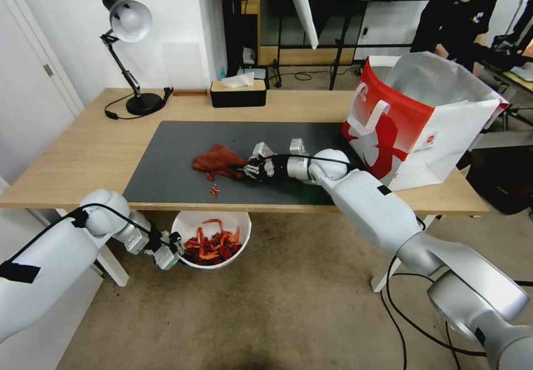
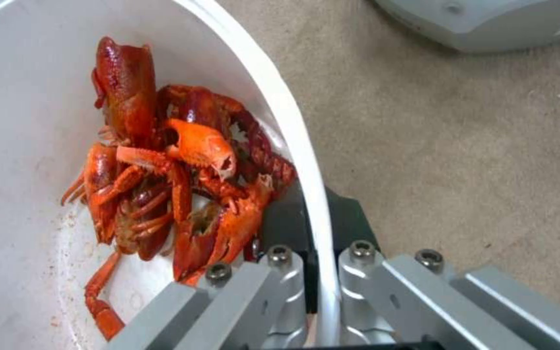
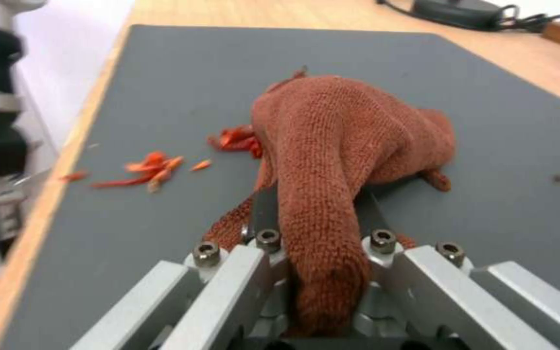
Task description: Sweep shrimp from table into container with towel, then put container into takeout bag.
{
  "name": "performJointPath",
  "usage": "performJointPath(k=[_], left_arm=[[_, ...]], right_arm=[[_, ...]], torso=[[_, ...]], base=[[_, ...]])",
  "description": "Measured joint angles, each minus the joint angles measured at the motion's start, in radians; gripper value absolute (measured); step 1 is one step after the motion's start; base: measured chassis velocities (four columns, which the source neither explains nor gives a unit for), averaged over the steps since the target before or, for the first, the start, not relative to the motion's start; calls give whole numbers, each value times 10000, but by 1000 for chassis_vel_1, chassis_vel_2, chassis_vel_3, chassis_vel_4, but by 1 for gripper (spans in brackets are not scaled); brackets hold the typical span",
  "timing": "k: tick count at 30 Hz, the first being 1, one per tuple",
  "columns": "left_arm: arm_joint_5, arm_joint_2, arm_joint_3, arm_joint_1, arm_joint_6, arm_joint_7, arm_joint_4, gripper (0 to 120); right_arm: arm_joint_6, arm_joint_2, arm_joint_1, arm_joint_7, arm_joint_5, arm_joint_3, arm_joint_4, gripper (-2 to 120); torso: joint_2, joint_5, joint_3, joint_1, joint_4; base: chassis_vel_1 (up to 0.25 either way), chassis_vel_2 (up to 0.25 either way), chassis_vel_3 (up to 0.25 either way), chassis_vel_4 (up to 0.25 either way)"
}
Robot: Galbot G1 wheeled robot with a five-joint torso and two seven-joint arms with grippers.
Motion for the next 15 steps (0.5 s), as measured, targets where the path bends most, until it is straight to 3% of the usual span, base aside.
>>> performJointPath(k=[15], left_arm=[[-6,-29,10,96,60,2,-196,0]], right_arm=[[-99,-596,-532,-489,27,-335,1271,5]], torso=[[0,0,0,-1,0]], base=[[0,0,0,0]])
